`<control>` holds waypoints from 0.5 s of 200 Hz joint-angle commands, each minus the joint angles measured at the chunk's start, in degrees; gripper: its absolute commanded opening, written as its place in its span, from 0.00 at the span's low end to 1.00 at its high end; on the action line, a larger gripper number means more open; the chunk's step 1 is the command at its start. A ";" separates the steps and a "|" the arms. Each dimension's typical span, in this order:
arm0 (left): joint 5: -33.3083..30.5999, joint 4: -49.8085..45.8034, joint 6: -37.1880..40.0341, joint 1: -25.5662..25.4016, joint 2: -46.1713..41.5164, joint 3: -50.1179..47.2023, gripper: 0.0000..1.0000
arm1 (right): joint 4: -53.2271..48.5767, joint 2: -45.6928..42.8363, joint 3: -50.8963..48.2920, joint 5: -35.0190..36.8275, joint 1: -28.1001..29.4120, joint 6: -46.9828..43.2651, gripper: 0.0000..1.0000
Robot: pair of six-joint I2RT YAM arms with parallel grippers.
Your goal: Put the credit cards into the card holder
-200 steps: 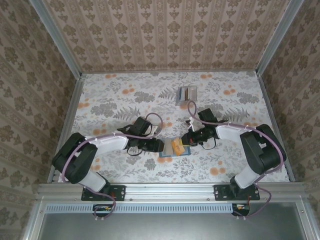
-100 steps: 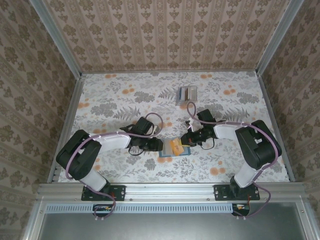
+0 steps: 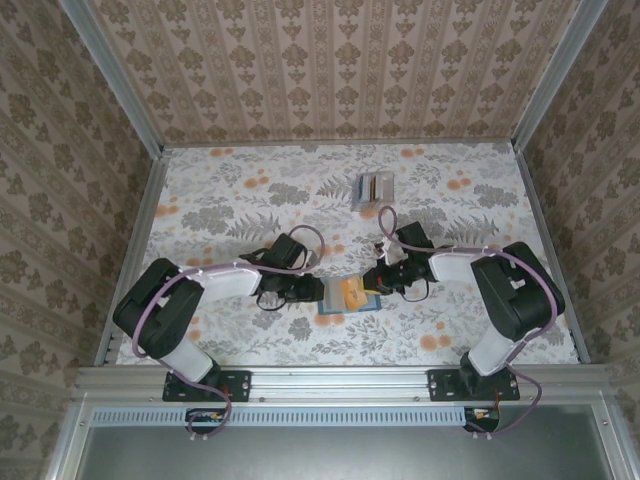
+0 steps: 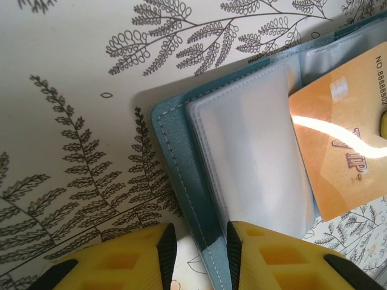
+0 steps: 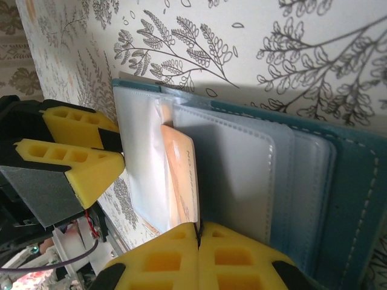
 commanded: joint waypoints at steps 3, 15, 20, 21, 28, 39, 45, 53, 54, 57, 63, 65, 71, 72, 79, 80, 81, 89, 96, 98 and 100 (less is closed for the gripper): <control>-1.05 -0.41 0.28 0.76 1.18 -1.59 0.33 | 0.46 -1.90 -1.27 1.92 -0.05 1.79 0.00; -1.16 -0.43 1.11 0.89 0.99 -1.50 0.33 | -0.68 -2.10 -0.98 2.24 -0.05 0.78 0.00; -1.04 -0.75 1.24 1.08 1.03 -1.30 0.33 | -1.06 -2.12 -0.97 2.38 -0.03 0.56 0.00; -1.01 -0.84 1.23 1.05 1.08 -1.28 0.33 | -1.06 -2.15 -0.97 2.41 -0.04 0.55 0.00; -0.59 -1.00 1.20 1.20 0.96 -1.10 0.33 | -1.02 -2.19 -1.03 2.22 -0.05 0.54 0.00; -0.15 -0.49 1.09 1.12 0.56 -1.34 0.33 | -0.46 -2.11 -1.36 1.91 0.03 1.09 0.00; -0.11 -0.04 1.05 1.12 0.28 -1.75 0.33 | -0.29 -2.10 -1.41 1.83 0.17 1.23 0.00; -0.35 0.52 1.05 1.16 0.09 -2.04 0.33 | -0.46 -2.10 -1.36 1.60 0.34 1.01 0.00; -0.36 0.59 1.05 1.14 0.04 -2.05 0.33 | -0.49 -2.01 -1.34 1.57 0.32 1.04 0.00; -0.46 0.57 1.09 1.20 0.06 -2.06 0.32 | -0.69 -2.04 -1.32 1.63 0.30 0.96 0.00; -0.54 0.43 0.86 1.27 0.07 -1.93 0.32 | -1.10 -2.14 -1.26 1.85 0.30 1.02 0.00; -0.50 0.40 0.82 1.35 0.18 -1.89 0.32 | -1.18 -2.15 -1.30 1.96 0.30 1.14 0.00; -0.25 0.31 0.62 1.29 0.12 -1.80 0.32 | -1.10 -2.35 -1.47 2.19 0.51 1.59 0.00; -0.18 0.35 0.62 1.29 0.14 -1.80 0.31 | -1.08 -2.40 -1.52 2.22 0.49 1.68 0.00; 0.18 0.86 0.44 1.28 0.00 -1.84 0.30 | -0.29 -2.58 -1.90 2.33 0.86 2.41 0.00; 0.21 0.98 0.44 1.24 0.04 -1.86 0.30 | -0.15 -2.60 -1.96 2.34 0.89 2.44 0.00; 0.27 1.08 0.39 1.22 0.01 -1.92 0.29 | 0.06 -2.57 -1.99 2.34 0.94 2.54 0.00; 0.34 1.88 0.53 1.14 -0.03 -2.18 0.28 | 1.20 -2.49 -2.28 2.43 1.29 3.17 0.00; 0.12 2.13 0.68 1.15 0.14 -2.25 0.27 | 2.05 -2.14 -2.24 2.34 1.60 3.62 0.00; 0.10 2.14 0.69 1.12 0.20 -2.24 0.27 | 2.33 -2.04 -2.27 2.34 1.72 3.77 0.00; 0.08 2.14 0.70 1.18 0.30 -2.13 0.27 | 2.49 -1.89 -2.28 2.34 1.86 3.96 0.00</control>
